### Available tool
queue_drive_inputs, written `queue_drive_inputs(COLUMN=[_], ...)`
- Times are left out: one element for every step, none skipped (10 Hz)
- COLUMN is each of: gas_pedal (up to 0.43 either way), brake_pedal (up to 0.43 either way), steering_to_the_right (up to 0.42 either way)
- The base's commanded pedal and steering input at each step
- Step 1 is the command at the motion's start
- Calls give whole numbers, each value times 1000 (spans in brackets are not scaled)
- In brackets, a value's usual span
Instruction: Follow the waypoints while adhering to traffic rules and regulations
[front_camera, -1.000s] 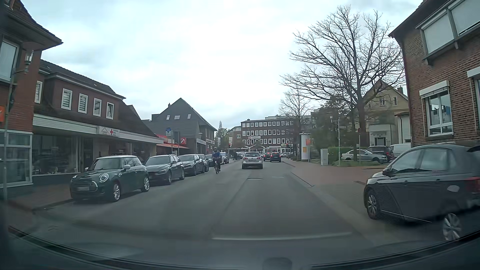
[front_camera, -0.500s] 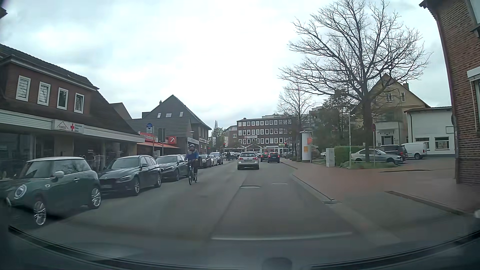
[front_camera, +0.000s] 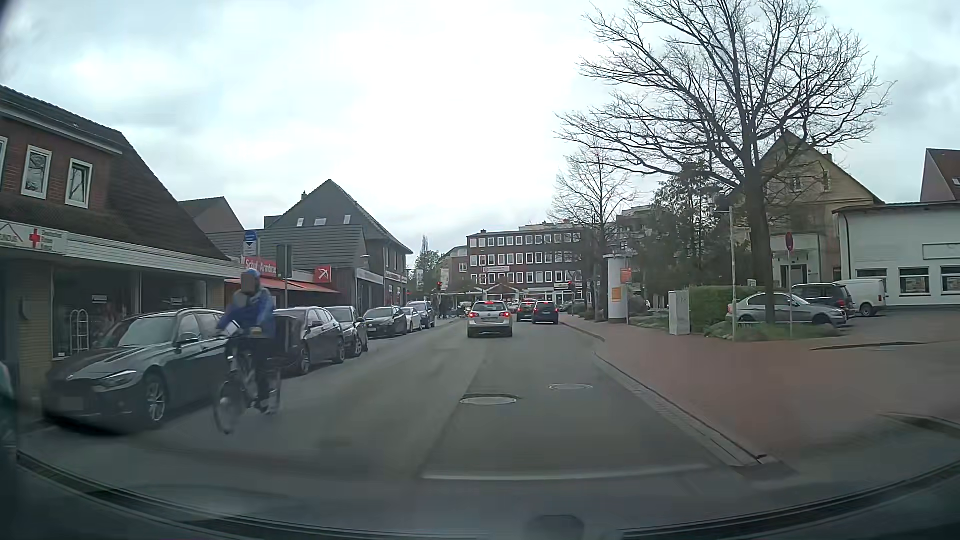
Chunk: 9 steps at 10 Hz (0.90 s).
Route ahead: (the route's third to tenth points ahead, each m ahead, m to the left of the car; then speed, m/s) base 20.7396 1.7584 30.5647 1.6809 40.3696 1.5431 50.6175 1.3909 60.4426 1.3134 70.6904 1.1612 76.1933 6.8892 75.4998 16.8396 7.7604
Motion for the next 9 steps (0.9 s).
queue_drive_inputs(gas_pedal=[118,110,98,87,87,87,87,87,87], brake_pedal=[0,6,0,0,0,0,0,0,6], steering_to_the_right=[0,-3,-5,-6,-6,-7,-8,-8,-11])
